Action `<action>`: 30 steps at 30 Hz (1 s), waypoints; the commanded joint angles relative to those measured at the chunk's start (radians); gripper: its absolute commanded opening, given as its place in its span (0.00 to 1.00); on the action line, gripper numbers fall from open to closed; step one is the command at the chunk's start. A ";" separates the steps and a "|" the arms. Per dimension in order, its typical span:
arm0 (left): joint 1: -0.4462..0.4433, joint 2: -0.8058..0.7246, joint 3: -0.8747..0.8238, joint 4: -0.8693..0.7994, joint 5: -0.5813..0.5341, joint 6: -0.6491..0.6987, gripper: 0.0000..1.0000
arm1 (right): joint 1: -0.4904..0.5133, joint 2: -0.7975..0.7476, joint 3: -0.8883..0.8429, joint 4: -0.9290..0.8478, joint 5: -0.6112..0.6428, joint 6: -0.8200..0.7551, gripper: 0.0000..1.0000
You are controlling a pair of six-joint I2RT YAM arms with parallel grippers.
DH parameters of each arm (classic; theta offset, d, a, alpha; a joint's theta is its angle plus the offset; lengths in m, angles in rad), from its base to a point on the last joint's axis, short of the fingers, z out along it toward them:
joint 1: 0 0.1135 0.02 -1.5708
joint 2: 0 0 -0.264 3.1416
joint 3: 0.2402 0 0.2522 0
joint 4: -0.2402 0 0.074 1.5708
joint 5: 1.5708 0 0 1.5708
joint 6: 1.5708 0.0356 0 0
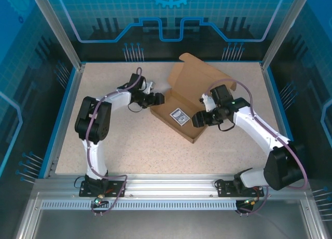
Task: Fold the paper box
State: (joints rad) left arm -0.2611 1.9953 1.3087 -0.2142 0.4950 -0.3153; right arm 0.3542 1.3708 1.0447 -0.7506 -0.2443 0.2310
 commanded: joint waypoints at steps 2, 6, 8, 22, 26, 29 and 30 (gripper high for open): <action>-0.050 -0.111 -0.127 0.075 0.002 -0.018 0.77 | -0.056 -0.030 -0.059 0.010 -0.014 0.023 0.69; -0.097 -0.177 -0.233 0.123 -0.010 -0.025 0.77 | -0.135 -0.037 -0.083 0.041 -0.029 0.024 0.69; -0.110 -0.204 -0.263 0.136 -0.032 -0.023 0.78 | -0.166 -0.049 -0.074 0.051 -0.002 0.019 0.69; 0.003 -0.276 -0.133 0.212 -0.231 0.051 0.85 | -0.412 -0.010 0.133 0.242 0.152 -0.072 0.70; 0.042 -0.184 -0.003 0.216 -0.185 0.084 0.86 | -0.454 0.112 0.250 0.221 0.088 -0.108 0.70; 0.048 -0.106 0.121 0.162 -0.156 0.153 0.86 | -0.467 0.178 0.293 0.240 0.047 -0.135 0.69; 0.047 -0.083 0.152 0.150 -0.145 0.173 0.86 | -0.467 0.196 0.300 0.247 0.039 -0.144 0.69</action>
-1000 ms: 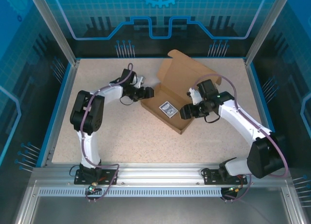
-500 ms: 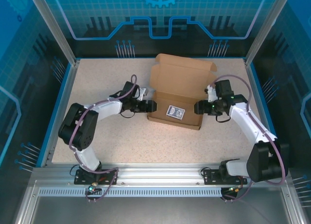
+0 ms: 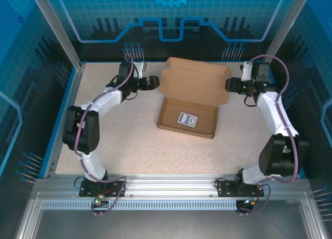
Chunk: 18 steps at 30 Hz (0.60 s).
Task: Fold the paper box
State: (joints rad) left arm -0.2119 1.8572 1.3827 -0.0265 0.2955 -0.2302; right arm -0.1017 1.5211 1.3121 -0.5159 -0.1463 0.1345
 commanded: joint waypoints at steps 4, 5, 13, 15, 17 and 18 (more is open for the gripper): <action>-0.003 0.153 0.225 -0.119 0.069 0.170 0.83 | -0.012 0.113 0.072 0.013 -0.079 -0.081 0.65; -0.003 0.176 0.258 -0.141 0.077 0.186 0.81 | -0.011 0.123 0.080 0.009 -0.078 -0.089 0.64; -0.005 0.332 0.484 -0.264 0.160 0.268 0.68 | -0.015 0.186 0.125 -0.009 -0.132 -0.134 0.48; -0.010 0.358 0.530 -0.293 0.165 0.280 0.63 | -0.015 0.203 0.140 -0.016 -0.137 -0.137 0.44; -0.012 0.374 0.566 -0.316 0.168 0.290 0.60 | -0.015 0.216 0.155 -0.022 -0.133 -0.143 0.42; -0.012 0.380 0.577 -0.322 0.173 0.291 0.58 | -0.014 0.225 0.163 -0.029 -0.131 -0.146 0.41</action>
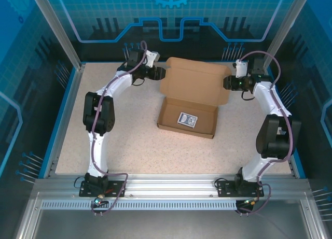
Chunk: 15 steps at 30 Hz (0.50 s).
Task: Fold the paper box
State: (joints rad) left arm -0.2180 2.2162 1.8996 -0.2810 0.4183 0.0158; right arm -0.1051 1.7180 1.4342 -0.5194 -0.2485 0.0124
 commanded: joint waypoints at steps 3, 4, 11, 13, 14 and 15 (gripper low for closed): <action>-0.007 0.042 0.097 -0.085 0.063 0.049 0.53 | -0.012 0.047 0.056 -0.035 -0.039 -0.029 0.36; -0.007 0.048 0.108 -0.091 0.065 0.049 0.50 | -0.010 0.052 0.059 -0.038 -0.043 -0.029 0.35; -0.015 0.080 0.174 -0.146 0.098 0.069 0.36 | -0.005 0.056 0.062 -0.051 -0.057 -0.038 0.22; -0.018 0.084 0.184 -0.159 0.097 0.079 0.33 | -0.003 0.052 0.062 -0.051 -0.061 -0.038 0.18; -0.018 0.083 0.186 -0.165 0.098 0.082 0.31 | -0.002 0.051 0.063 -0.053 -0.063 -0.038 0.18; -0.018 0.083 0.190 -0.171 0.097 0.085 0.29 | 0.000 0.051 0.065 -0.056 -0.063 -0.038 0.16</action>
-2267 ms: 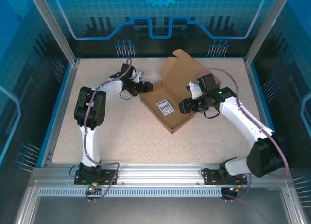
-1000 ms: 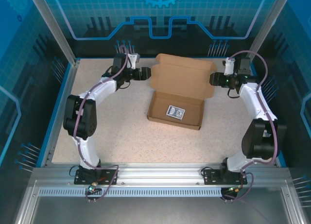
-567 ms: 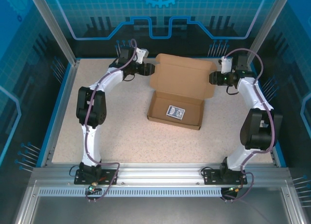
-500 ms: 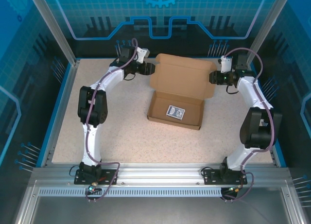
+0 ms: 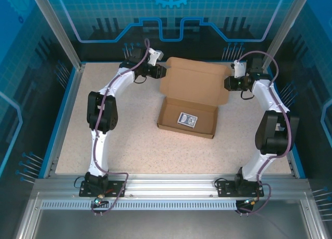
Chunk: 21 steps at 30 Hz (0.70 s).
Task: Fold the paper box
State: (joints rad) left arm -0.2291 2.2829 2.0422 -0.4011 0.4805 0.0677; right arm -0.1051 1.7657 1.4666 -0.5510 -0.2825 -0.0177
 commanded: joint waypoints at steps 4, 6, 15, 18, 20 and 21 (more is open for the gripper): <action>-0.010 0.001 0.048 -0.071 0.029 0.044 0.19 | 0.007 -0.005 0.039 -0.032 -0.024 -0.005 0.10; -0.012 -0.014 0.039 -0.071 0.024 0.047 0.16 | 0.016 -0.013 0.042 -0.030 -0.011 0.002 0.08; -0.035 -0.148 -0.082 0.032 -0.140 -0.053 0.02 | 0.091 -0.058 0.071 -0.004 0.120 0.076 0.00; -0.044 -0.197 -0.149 0.096 -0.213 -0.107 0.01 | 0.125 -0.064 0.081 0.013 0.184 0.105 0.00; -0.053 -0.224 -0.187 0.136 -0.261 -0.143 0.02 | 0.146 -0.059 0.092 0.027 0.223 0.126 0.00; -0.059 -0.235 -0.204 0.157 -0.289 -0.158 0.02 | 0.157 -0.054 0.102 0.034 0.244 0.137 0.01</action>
State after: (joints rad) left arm -0.2768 2.1235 1.8763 -0.3450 0.2985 -0.0189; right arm 0.0216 1.7351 1.5249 -0.5484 -0.1219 0.0681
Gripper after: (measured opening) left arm 0.051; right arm 0.047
